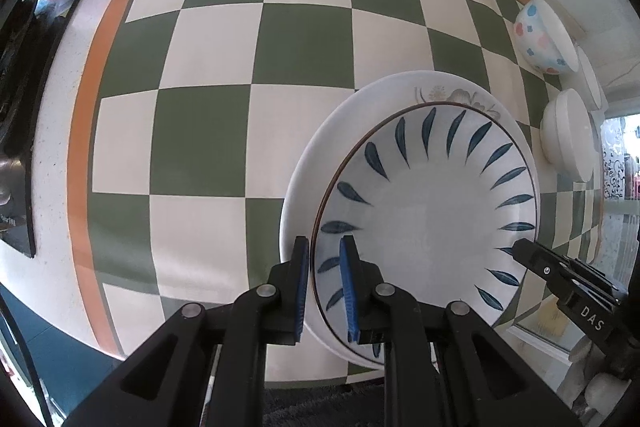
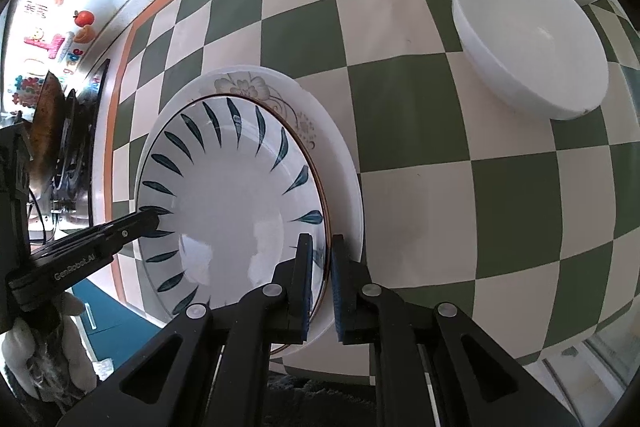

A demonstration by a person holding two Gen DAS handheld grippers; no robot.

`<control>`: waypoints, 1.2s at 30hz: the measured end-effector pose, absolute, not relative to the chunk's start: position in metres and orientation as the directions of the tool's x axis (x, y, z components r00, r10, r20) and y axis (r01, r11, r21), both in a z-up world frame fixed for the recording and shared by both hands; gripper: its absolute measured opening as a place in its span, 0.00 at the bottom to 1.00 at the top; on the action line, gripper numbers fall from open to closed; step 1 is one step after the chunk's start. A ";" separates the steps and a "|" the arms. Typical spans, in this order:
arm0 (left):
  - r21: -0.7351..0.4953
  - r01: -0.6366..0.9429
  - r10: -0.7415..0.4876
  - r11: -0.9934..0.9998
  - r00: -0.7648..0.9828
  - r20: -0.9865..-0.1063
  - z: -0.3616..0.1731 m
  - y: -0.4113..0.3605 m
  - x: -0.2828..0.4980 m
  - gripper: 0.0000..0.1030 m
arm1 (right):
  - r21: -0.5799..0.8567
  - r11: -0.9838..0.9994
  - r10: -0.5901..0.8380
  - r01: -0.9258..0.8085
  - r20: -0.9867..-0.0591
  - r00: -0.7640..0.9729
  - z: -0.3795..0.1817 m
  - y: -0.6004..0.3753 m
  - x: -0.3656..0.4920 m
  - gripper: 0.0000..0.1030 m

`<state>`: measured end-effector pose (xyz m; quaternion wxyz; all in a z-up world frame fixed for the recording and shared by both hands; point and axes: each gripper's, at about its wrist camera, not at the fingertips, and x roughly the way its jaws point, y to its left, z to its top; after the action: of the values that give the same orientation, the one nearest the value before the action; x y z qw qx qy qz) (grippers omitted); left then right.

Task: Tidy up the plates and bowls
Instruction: 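Carry the blue-leaf plate onto the stacked plates and lower it, then open the right gripper and lift it off the plate stack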

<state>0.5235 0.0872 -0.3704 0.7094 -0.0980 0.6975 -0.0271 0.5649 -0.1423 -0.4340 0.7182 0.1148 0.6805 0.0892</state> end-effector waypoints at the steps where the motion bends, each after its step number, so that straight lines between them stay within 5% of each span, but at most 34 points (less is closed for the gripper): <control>1: -0.172 -0.098 -0.169 0.980 0.032 -0.985 -0.367 0.087 0.522 0.14 | 0.275 0.961 0.273 0.027 -0.960 0.060 -0.432 -0.141 0.565 0.12; 7: -0.161 -0.082 -0.154 0.984 0.091 -0.984 -0.341 0.084 0.513 0.15 | 0.225 0.974 0.224 -0.003 -0.971 0.087 -0.412 -0.134 0.561 0.17; 13: -0.138 -0.046 -0.127 0.989 0.196 -0.972 -0.298 0.085 0.492 0.31 | 0.217 0.975 0.221 -0.045 -0.966 0.133 -0.374 -0.124 0.537 0.26; 15: -0.138 -0.032 -0.127 0.990 0.226 -0.966 -0.283 0.085 0.485 0.47 | 0.190 0.980 0.199 -0.066 -0.967 0.160 -0.358 -0.119 0.527 0.32; 17: -0.134 -0.018 -0.125 0.991 0.257 -0.958 -0.270 0.084 0.478 0.76 | 0.171 0.982 0.184 -0.084 -0.965 0.186 -0.345 -0.115 0.519 0.38; 20: -0.120 -0.006 -0.113 0.993 0.301 -0.947 -0.250 0.083 0.470 0.85 | 0.156 0.983 0.174 -0.093 -0.955 0.238 -0.321 -0.111 0.507 0.53; 25: -0.128 -0.012 -0.117 0.992 0.335 -0.935 -0.227 0.087 0.454 0.88 | 0.136 0.987 0.154 -0.082 -0.942 0.299 -0.285 -0.107 0.491 0.77; 36: -0.125 -0.008 -0.115 0.992 0.348 -0.931 -0.209 0.095 0.419 0.88 | 0.130 0.990 0.138 -0.047 -0.917 0.373 -0.240 -0.108 0.454 0.83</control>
<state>0.4186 0.0948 -0.2086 0.8192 -0.0538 0.5701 -0.0325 0.4543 -0.1082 -0.2396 0.8277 0.0408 0.5570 0.0556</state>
